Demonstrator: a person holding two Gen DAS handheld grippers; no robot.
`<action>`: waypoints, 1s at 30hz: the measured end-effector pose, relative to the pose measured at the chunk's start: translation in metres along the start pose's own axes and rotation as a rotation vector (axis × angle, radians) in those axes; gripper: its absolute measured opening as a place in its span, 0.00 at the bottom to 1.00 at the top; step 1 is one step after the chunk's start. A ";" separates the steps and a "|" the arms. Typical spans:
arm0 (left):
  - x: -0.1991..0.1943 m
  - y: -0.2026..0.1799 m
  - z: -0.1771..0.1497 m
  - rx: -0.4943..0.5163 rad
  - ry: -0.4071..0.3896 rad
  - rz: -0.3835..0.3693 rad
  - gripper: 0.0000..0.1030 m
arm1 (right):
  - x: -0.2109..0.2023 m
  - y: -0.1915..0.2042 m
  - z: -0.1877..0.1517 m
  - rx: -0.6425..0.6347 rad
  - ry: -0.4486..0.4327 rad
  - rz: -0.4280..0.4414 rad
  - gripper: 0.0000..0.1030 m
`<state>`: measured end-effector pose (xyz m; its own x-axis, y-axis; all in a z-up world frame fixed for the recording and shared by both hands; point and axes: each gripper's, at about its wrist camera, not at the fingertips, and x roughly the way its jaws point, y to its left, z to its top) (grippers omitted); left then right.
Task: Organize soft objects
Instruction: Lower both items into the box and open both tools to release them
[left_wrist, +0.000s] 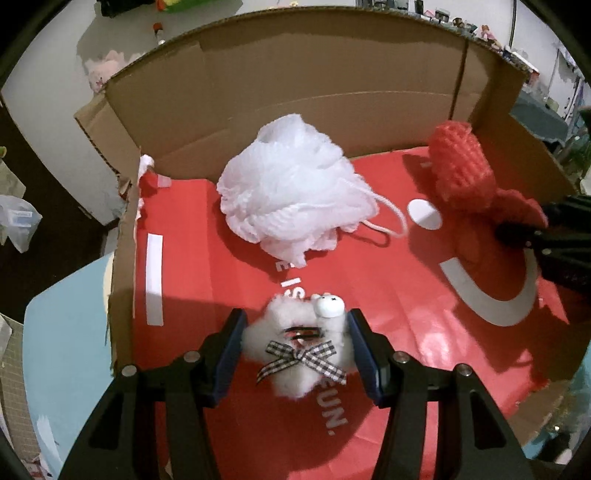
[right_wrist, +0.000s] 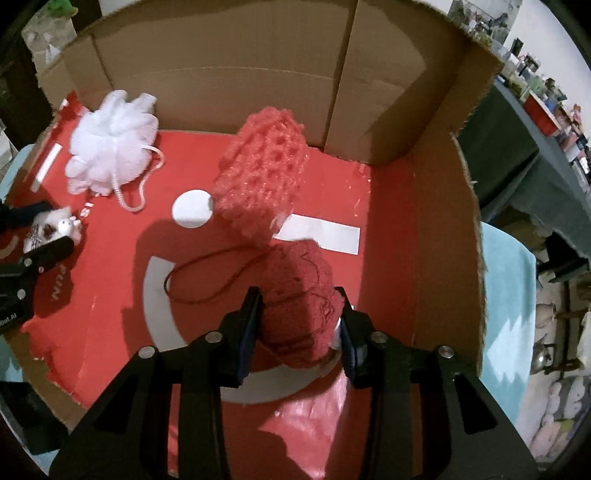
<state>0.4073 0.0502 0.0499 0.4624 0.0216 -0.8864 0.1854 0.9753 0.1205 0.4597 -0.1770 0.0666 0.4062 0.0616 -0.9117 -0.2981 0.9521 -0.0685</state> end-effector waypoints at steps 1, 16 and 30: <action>0.002 0.001 0.000 -0.004 0.003 -0.002 0.57 | 0.001 -0.002 0.002 0.004 -0.001 -0.001 0.36; 0.004 -0.005 0.001 -0.001 -0.009 0.017 0.57 | 0.008 -0.004 0.004 -0.016 0.005 -0.011 0.40; -0.064 -0.022 -0.006 -0.025 -0.137 0.011 0.75 | -0.022 0.015 -0.007 -0.047 -0.062 -0.019 0.56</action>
<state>0.3686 0.0290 0.1013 0.5788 0.0034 -0.8155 0.1590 0.9803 0.1169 0.4403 -0.1663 0.0824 0.4648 0.0633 -0.8831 -0.3289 0.9384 -0.1059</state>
